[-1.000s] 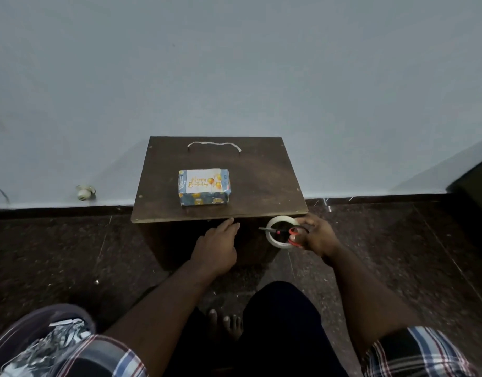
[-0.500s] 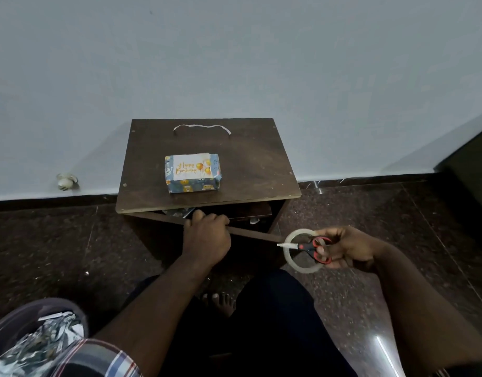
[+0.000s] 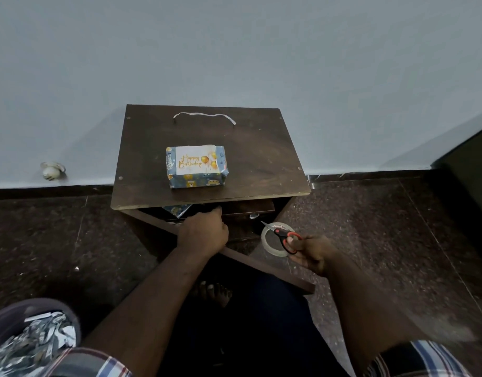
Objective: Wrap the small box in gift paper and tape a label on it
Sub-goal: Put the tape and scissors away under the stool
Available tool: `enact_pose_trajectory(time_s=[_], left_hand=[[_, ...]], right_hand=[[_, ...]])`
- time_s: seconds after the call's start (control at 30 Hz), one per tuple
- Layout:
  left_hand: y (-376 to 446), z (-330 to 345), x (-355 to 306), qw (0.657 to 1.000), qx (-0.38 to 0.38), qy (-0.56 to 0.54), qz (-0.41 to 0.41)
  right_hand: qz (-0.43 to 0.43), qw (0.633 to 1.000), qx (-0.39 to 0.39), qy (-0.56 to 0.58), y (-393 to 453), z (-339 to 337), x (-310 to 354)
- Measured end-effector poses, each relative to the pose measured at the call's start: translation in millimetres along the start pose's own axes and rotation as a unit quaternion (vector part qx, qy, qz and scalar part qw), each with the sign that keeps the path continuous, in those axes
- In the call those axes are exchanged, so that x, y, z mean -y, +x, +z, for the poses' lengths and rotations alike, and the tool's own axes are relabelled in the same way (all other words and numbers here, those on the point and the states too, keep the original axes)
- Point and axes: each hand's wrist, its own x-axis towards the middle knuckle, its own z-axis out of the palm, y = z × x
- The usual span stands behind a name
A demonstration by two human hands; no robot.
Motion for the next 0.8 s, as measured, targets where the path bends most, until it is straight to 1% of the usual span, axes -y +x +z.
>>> enact_pose_trajectory(time_s=[0.1, 0.23, 0.33, 0.4, 0.5, 0.63, 0.7, 0.8], left_hand=[[5.2, 3.3, 1.7, 0.999, 0.002, 0.038, 0.015], [6.8, 10.5, 2.6, 0.998, -0.008, 0.061, 0.031], [10.0, 14.0, 4.8, 0.998, -0.016, 0.052, 0.033], [10.1, 13.5, 4.6, 0.998, -0.018, 0.042, 0.031], [12.0, 14.6, 6.0, 0.999, -0.015, 0.029, 0.027], [13.8, 12.4, 6.2, 0.999, -0.003, 0.022, 0.036], [15.1, 10.9, 5.5, 0.999, -0.001, 0.022, 0.039], [14.9, 10.5, 5.3, 0.999, -0.004, 0.016, 0.039]], right_hand=[[0.008, 1.000, -0.011, -0.010, 18.0, 18.8, -8.3], [0.005, 1.000, -0.015, -0.026, 39.6, 37.3, -13.1], [0.005, 0.999, -0.030, -0.028, 62.2, 52.3, -9.2], [0.010, 0.999, -0.039, -0.005, 77.2, 60.8, -3.3], [0.014, 0.999, -0.020, 0.025, 99.7, 74.9, 2.9], [-0.007, 1.000, 0.008, -0.021, 119.5, 85.8, 7.5], [-0.004, 0.999, 0.005, -0.042, 127.6, 85.5, 8.9], [-0.030, 0.999, 0.000, -0.023, 134.6, 87.7, 10.8]])
